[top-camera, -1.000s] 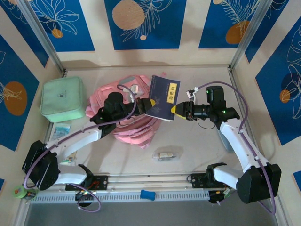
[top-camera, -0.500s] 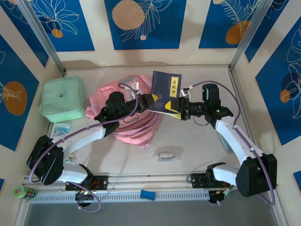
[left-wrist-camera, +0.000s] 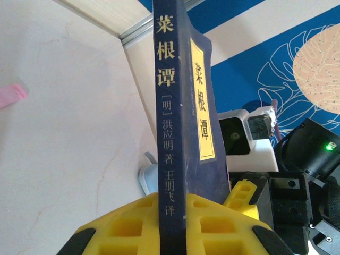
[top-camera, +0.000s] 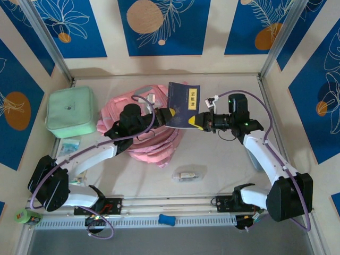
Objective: Pack the student bag
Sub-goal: Pass the book, then open the student bag at the center of the table.
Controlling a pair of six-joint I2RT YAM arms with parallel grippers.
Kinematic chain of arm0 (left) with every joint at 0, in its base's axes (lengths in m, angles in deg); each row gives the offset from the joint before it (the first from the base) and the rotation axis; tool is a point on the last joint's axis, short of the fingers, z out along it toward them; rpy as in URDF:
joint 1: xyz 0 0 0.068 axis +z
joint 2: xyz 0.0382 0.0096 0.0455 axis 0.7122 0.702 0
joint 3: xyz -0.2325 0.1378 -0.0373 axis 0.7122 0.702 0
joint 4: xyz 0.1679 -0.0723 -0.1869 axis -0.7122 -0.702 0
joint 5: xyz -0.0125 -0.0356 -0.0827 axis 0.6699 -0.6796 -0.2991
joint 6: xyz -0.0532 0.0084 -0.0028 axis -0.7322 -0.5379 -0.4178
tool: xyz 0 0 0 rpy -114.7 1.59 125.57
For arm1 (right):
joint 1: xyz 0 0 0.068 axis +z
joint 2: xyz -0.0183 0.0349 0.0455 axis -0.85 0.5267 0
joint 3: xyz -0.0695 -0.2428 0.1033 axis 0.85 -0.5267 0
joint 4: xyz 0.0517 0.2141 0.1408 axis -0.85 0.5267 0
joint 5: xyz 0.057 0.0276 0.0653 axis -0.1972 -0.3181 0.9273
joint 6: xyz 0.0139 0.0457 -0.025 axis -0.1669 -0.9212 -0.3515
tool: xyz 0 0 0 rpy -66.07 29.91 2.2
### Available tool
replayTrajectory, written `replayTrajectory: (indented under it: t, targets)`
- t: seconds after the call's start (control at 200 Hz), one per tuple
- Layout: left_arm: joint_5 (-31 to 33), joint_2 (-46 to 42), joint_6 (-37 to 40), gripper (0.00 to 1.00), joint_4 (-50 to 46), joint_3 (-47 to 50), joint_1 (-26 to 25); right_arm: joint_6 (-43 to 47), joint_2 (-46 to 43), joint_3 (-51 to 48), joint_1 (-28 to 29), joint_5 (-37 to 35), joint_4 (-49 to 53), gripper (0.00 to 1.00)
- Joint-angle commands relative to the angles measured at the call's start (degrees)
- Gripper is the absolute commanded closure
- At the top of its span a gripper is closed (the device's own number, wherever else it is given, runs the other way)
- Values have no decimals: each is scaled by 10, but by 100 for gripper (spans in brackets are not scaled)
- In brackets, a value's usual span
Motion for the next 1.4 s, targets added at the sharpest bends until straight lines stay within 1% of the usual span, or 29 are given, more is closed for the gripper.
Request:
replayTrajectory:
  t: [0.0, 0.05, 0.11, 0.16, 0.225, 0.265, 0.305, 0.385, 0.49, 0.61, 0.695, 0.785, 1.01, 1.101, 1.211, 1.346, 1.396]
  targets:
    - [-2, -21, 17, 100, -6, 4, -5, 26, -5, 23, 3, -17, 20, 99]
    - [-8, -19, 11, 100, 7, 8, -7, 33, -9, 22, 3, -24, 31, 100]
    - [-11, -23, 10, 94, 11, 12, -8, 39, -14, 22, 3, -30, 44, 100]
    - [-10, -29, 22, 84, -2, 12, -8, 46, -18, 23, 1, -35, 53, 100]
    - [0, -40, 57, 66, -47, 8, -7, 62, -25, 26, 1, -45, 73, 100]
    - [2, -45, 94, 56, -77, 5, -7, 74, -29, 30, 1, -60, 93, 100]
    - [6, -49, 136, 51, -120, -1, -5, 86, -33, 31, 0, -76, 113, 100]
    - [59, -60, 225, 44, -244, -19, -3, 101, -40, 27, -7, -94, 139, 100]
    - [122, -65, 337, 37, -333, -25, -2, 121, -44, 19, -19, -94, 163, 100]
    - [190, -37, 444, 28, -435, -54, -1, 124, -55, -4, -25, -100, 169, 100]
    - [230, -11, 496, 26, -473, -72, -1, 125, -61, -17, -25, -109, 169, 100]
    - [233, 18, 548, 25, -479, -83, -1, 123, -61, -30, -25, -125, 167, 100]
    - [246, 84, 621, 20, -446, -91, -1, 113, -61, -49, -24, -133, 153, 100]
    - [262, 116, 638, 19, -459, -108, -1, 107, -60, -54, -25, -138, 150, 100]
    - [268, 139, 654, 19, -448, -114, -1, 107, -59, -53, -25, -137, 148, 100]
    - [281, 168, 653, 19, -444, -129, -1, 103, -60, -58, -25, -142, 142, 100]
    - [291, 176, 653, 21, -435, -129, -1, 101, -58, -61, -25, -140, 139, 100]
